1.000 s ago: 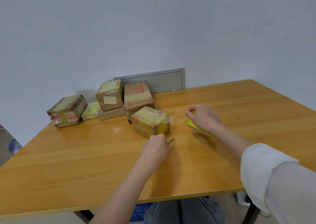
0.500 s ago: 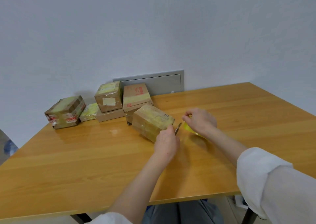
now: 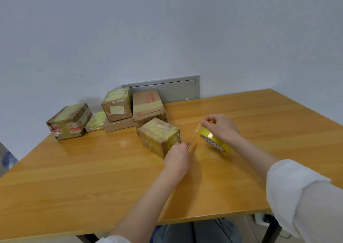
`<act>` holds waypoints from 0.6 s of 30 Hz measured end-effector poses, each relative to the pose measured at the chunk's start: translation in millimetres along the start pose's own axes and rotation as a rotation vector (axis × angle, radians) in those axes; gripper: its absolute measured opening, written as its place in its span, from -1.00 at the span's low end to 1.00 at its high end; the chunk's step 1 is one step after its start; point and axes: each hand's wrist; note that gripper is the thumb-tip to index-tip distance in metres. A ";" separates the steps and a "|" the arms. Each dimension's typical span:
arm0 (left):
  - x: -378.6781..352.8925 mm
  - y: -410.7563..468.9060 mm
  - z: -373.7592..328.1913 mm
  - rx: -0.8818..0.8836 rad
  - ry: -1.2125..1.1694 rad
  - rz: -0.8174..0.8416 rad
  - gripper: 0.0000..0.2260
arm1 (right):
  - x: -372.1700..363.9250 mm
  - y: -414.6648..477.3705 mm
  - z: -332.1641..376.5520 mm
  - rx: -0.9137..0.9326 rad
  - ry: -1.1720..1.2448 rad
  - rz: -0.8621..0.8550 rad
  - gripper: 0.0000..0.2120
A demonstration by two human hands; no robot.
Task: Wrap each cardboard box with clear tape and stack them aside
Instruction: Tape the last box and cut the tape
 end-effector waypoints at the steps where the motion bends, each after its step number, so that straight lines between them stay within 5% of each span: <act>1: 0.0 -0.2 0.7 -0.024 0.031 0.031 -0.72 | 1.0 -0.6 -3.0 0.017 0.068 -0.014 -0.87; 5: 8.1 -5.9 -6.0 -0.129 0.099 -0.028 -0.73 | 5.5 -7.0 -8.9 0.099 0.278 -0.027 -0.87; 9: 39.6 7.6 -14.2 -0.080 -0.361 -0.403 -0.81 | 8.0 -13.1 -10.0 0.169 0.342 -0.028 -0.89; 11: 53.5 23.6 -18.7 0.036 -0.576 -0.293 -0.76 | 7.0 -14.1 -10.5 0.207 0.321 -0.033 -0.91; 14: 59.6 40.7 -23.3 0.070 -0.523 -0.075 -0.59 | 7.3 -14.8 -10.0 0.247 0.318 -0.029 -0.92; 18: 58.0 44.9 -24.4 0.016 -0.567 -0.033 -0.67 | 7.2 -15.5 -10.3 0.281 0.286 -0.027 -0.92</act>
Point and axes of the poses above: each hand's wrist, its own y-axis towards the middle knuckle, its own x-axis out of the back of the hand, z = x × y, and after that the axes turned 4 degrees about -z, right-handed
